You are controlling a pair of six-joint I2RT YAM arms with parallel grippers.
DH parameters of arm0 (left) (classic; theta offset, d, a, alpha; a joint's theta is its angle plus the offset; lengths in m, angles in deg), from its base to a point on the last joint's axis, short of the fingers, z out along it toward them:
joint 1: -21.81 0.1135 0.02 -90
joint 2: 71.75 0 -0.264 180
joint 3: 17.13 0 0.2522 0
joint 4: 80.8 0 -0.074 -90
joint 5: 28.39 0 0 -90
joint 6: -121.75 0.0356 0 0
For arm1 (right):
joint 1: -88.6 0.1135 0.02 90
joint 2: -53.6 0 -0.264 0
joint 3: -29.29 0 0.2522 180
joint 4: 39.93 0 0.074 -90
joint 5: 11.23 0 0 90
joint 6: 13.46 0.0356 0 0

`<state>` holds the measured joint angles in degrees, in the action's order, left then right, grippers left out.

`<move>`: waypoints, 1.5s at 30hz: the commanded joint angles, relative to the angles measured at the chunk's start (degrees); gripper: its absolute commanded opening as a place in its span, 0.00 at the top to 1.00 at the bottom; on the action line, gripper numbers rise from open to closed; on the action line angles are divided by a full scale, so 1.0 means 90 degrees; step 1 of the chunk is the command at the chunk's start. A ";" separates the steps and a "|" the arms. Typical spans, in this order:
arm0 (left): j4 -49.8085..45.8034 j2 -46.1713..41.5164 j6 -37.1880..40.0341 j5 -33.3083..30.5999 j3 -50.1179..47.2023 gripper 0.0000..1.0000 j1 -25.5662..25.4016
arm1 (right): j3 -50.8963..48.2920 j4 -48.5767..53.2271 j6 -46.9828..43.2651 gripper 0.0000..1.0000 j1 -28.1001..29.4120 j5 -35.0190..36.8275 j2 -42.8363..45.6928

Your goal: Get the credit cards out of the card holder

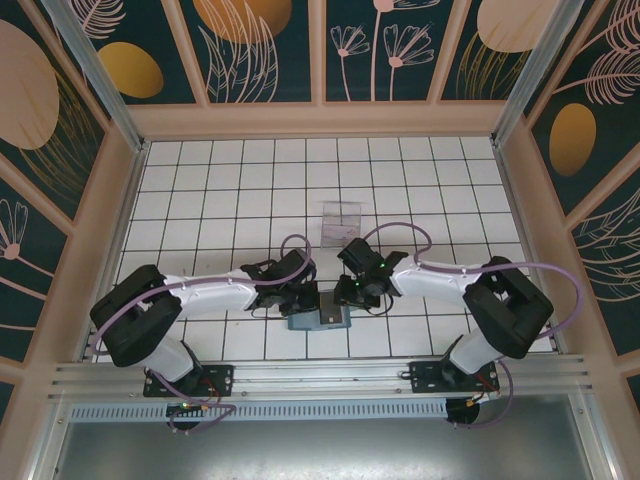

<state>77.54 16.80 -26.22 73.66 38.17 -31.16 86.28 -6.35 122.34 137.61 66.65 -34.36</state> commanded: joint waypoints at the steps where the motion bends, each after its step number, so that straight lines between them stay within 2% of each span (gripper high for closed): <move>1: 0.0165 -0.0151 -0.0132 0.0096 -0.0083 0.89 0.0044 | 0.0097 0.0037 -0.0125 0.65 0.0089 -0.0110 -0.0273; 11: 0.0171 0.0041 -0.0103 0.0109 -0.0153 0.87 0.0043 | 0.0105 0.0186 -0.0127 0.72 0.0101 0.0048 -0.0340; 29: -0.0050 0.0231 -0.0063 -0.0089 -0.0144 0.84 0.0047 | 0.0080 0.0201 -0.0068 0.72 0.0109 0.0077 -0.0260; 35: 0.0367 0.0195 -0.0082 0.0217 -0.0230 0.84 0.0045 | 0.0080 0.0230 -0.0066 0.72 0.0112 0.0067 -0.0231; 45: 0.0695 0.0210 -0.0151 0.0345 -0.0393 0.79 0.0040 | 0.0075 0.0240 -0.0060 0.73 0.0130 0.0038 -0.0210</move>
<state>82.09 17.94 -27.03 75.35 35.85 -31.01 87.22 -6.31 121.86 137.85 66.37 -35.61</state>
